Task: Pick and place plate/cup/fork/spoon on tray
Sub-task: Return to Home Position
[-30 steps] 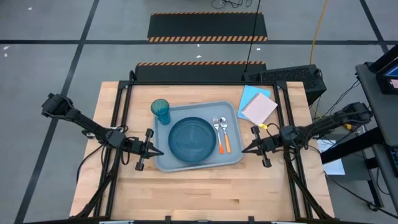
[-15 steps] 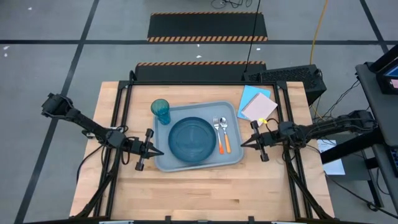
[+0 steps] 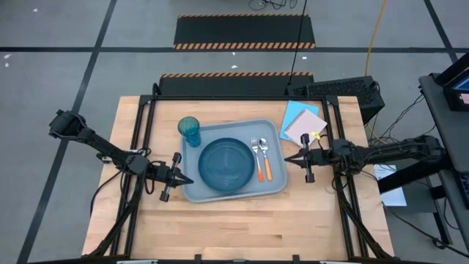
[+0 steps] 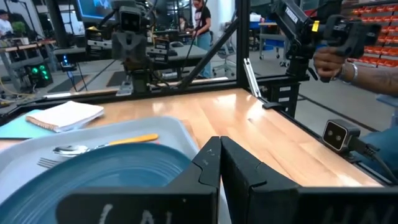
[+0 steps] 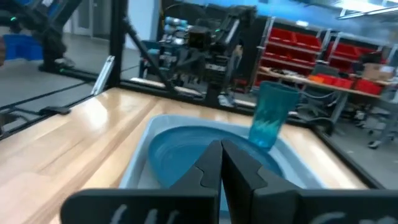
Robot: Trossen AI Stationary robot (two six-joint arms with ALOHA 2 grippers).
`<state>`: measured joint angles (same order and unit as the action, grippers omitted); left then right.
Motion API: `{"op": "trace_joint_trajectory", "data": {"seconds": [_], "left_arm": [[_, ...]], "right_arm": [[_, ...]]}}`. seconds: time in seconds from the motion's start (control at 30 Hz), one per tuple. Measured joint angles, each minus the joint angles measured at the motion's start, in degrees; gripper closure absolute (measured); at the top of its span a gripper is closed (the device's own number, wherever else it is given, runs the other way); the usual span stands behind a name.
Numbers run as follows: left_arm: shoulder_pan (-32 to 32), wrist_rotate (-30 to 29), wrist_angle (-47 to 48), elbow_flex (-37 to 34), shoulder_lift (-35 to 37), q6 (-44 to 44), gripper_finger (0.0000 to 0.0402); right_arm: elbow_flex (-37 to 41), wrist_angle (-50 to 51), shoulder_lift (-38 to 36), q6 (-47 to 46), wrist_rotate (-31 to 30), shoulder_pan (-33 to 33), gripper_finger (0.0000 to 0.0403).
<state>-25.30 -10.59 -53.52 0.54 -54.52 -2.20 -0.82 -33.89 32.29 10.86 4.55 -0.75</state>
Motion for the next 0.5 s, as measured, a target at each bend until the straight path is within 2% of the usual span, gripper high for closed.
{"op": "trace_joint_trajectory", "data": {"seconds": [0.1, 0.27, 0.37, 0.5], "left_arm": [[0.0, 0.0, -0.1, 0.0, 0.0, 0.0, 0.0392], [0.0, 0.0, -0.1, 0.0, 0.0, 0.0, 0.0392], [0.0, 0.0, -0.1, 0.0, 0.0, 0.0, 0.0392], [0.0, 0.0, -0.1, 0.0, 0.0, 0.2, 0.0392]], "right_arm": [[0.0, 2.4, -4.1, -1.4, 0.9, 1.6, 0.0403], [0.0, 6.4, -9.0, -2.9, 7.6, 3.0, 0.0403], [0.0, 9.5, -11.9, -2.7, 7.0, 4.2, 0.0403], [0.0, 14.3, -16.4, -3.0, 2.5, 6.0, 0.0403]]}}
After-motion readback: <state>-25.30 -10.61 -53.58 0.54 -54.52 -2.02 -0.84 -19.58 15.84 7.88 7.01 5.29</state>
